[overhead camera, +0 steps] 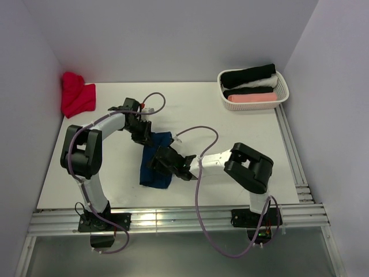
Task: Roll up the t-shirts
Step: Roll the tshirt
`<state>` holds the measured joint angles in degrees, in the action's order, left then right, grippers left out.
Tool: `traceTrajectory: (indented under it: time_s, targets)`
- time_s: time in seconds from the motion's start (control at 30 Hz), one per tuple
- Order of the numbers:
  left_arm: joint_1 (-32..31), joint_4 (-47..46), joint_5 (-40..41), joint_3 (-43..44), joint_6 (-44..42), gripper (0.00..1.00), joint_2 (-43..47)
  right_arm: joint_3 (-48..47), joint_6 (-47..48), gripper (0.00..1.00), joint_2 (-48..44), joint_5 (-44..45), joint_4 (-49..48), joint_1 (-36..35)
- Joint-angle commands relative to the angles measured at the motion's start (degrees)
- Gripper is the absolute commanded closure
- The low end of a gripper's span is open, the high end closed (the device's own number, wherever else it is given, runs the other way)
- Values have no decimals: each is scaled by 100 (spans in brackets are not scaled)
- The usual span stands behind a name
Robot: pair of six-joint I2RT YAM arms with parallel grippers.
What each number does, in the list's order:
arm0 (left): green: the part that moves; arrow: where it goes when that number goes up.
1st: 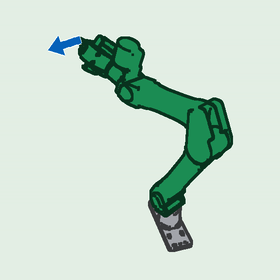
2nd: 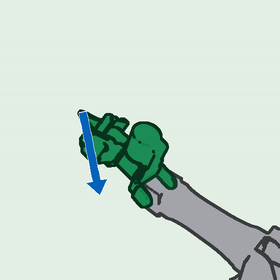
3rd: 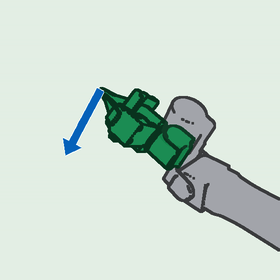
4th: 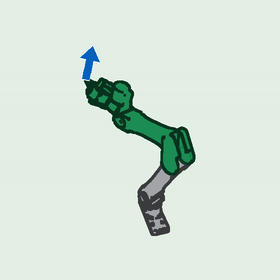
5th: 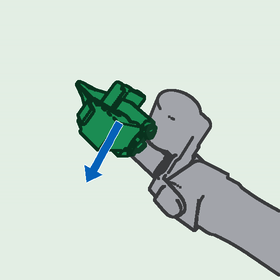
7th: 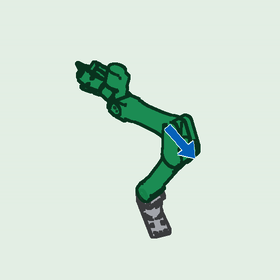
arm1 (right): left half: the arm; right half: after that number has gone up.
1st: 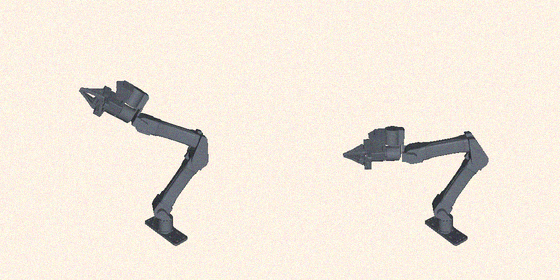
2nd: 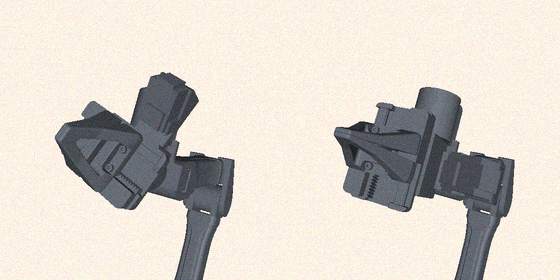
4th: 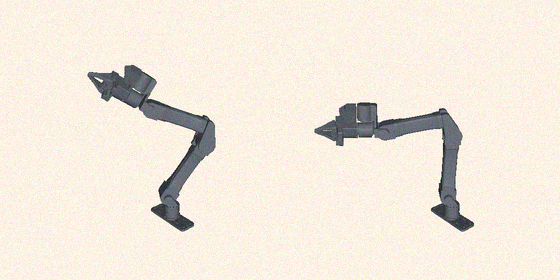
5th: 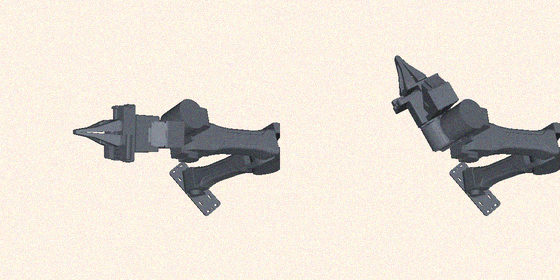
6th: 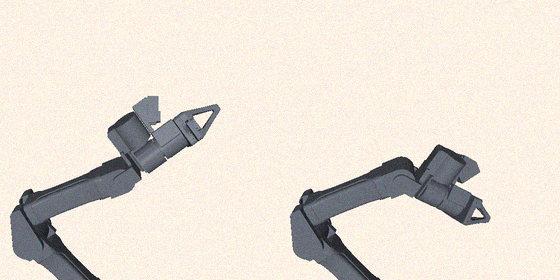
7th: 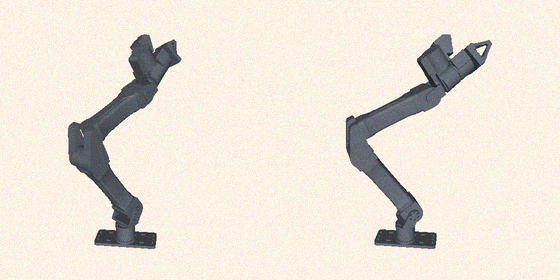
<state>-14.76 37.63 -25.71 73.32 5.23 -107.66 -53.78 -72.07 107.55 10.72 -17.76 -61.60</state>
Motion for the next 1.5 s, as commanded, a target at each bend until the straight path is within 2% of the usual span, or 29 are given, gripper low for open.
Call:
traceTrajectory:
  time_s: [0.0,0.23,0.73,0.97,1.2,1.3,1.33,1.47]
  targets:
    - [-123,96,655,165,56,92,263,-588,325,36,-260,1203,2842,-176]
    - [-255,131,980,209,206,91,175,-2397,369,34,46,2320,4937,-677]
    - [-422,175,1236,279,338,90,-1,-4562,1195,40,1426,2215,5608,-845]
    - [-448,192,1262,306,347,90,-71,-4580,1143,43,1682,1987,5749,-871]
    - [-448,227,1253,376,303,88,-124,-4089,941,44,1735,1750,5732,-897]
    - [-448,254,1244,429,285,84,-159,-3781,844,48,1673,1679,5617,-906]
    - [-448,271,1227,446,285,83,-168,-3719,818,55,1656,1679,5573,-906]
    - [-448,342,1183,604,224,77,-186,-3237,765,63,1428,1600,5136,-915]
